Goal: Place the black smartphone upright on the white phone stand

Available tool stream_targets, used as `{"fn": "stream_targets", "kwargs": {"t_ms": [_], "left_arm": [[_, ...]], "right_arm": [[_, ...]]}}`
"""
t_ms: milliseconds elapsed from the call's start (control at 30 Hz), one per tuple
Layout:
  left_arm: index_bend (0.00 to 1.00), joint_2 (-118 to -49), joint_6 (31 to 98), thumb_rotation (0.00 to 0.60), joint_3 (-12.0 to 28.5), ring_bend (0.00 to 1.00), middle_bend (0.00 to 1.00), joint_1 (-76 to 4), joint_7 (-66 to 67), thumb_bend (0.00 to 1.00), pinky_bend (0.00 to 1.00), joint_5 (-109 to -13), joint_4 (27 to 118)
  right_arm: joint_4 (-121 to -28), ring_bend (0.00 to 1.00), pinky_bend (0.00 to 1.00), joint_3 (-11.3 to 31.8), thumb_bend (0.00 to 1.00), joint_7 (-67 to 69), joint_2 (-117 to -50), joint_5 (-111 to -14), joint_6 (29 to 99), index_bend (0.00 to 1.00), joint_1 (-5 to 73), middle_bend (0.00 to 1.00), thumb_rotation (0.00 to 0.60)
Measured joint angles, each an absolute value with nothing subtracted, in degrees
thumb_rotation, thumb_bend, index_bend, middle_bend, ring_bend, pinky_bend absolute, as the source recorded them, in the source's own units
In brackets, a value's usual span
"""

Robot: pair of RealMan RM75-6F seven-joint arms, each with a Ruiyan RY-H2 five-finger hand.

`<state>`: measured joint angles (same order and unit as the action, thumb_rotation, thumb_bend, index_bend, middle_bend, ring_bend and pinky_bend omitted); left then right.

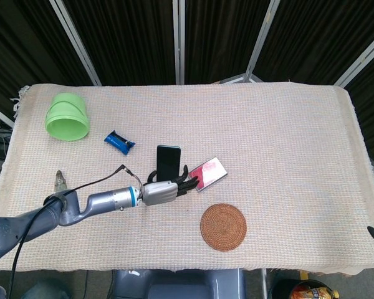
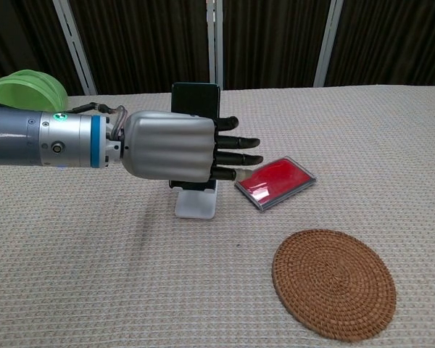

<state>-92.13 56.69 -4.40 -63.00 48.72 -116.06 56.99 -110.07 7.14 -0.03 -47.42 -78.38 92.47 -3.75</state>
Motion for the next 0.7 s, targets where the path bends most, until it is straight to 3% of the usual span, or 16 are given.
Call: {"fn": "stream_targets", "kwargs": {"t_ms": [467,700], "left_arm": [[0.00,-85.28,64.81,0.600,1.34,0.00,0.00,-57.03,49.54,0.00,0.00,-108.31,66.59],[0.00,-80.81,72.36,0.600,5.91,0.00,0.00,-47.10,49.03,0.00,0.00,-95.39,81.84]], "right_arm": [[-110.08,0.00,0.00,6.31,0.00,0.97,-47.09,-80.98,93.12,0.00,-4.21,0.00,0.600],[-109.63,0.00,0.00,6.22,0.00,2.17,-46.91,-81.64,92.30,0.00,-3.72,0.00,0.600]]}}
